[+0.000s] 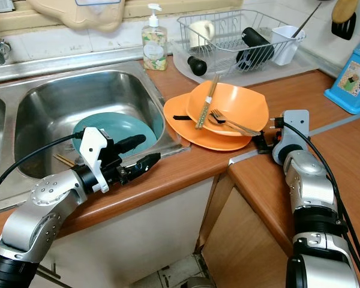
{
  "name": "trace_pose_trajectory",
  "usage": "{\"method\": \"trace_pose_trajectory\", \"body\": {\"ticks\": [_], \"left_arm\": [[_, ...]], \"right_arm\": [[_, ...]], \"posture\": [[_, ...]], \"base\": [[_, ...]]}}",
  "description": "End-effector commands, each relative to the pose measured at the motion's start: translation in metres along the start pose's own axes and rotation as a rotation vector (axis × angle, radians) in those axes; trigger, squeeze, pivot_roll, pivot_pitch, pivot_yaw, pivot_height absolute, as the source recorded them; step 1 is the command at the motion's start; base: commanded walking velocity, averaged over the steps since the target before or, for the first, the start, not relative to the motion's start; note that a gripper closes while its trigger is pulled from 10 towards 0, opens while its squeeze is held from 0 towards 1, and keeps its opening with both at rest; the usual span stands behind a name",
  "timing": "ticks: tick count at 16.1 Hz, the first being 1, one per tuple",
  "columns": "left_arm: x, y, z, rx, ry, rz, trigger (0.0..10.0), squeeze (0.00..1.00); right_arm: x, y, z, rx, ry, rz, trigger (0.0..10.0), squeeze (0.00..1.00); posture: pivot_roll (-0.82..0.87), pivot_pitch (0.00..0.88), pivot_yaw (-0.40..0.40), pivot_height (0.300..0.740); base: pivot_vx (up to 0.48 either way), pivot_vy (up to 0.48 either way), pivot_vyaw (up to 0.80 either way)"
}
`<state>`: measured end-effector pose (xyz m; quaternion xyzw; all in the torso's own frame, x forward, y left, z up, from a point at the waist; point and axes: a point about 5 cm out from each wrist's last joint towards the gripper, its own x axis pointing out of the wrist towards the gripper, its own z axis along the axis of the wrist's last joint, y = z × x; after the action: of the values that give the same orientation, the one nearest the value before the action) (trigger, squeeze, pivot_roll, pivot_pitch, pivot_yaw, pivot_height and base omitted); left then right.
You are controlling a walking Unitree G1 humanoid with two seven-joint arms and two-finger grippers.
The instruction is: Kitchen organization
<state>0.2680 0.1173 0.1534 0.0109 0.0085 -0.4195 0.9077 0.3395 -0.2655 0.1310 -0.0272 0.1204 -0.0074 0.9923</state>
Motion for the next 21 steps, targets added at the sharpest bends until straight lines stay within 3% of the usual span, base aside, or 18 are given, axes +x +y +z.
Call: {"method": "trace_pose_trajectory", "body": {"ticks": [1,21], "left_arm": [[-0.002,-0.003,0.007,0.024,-0.019,-0.03,10.0,0.0],[-0.002,0.001,0.009,0.037,-0.021,-0.015,10.0,0.0]], "right_arm": [[0.005,0.016,0.01,0.004,-0.026,0.062,10.0,0.0],[0.005,0.029,0.033,0.04,-0.068,0.084,10.0,0.0]], "posture": [[-0.13,0.0,-0.007,0.74],[-0.12,0.0,-0.007,0.74]], "base": [[0.0,0.0,0.0],[0.0,0.0,0.0]]}}
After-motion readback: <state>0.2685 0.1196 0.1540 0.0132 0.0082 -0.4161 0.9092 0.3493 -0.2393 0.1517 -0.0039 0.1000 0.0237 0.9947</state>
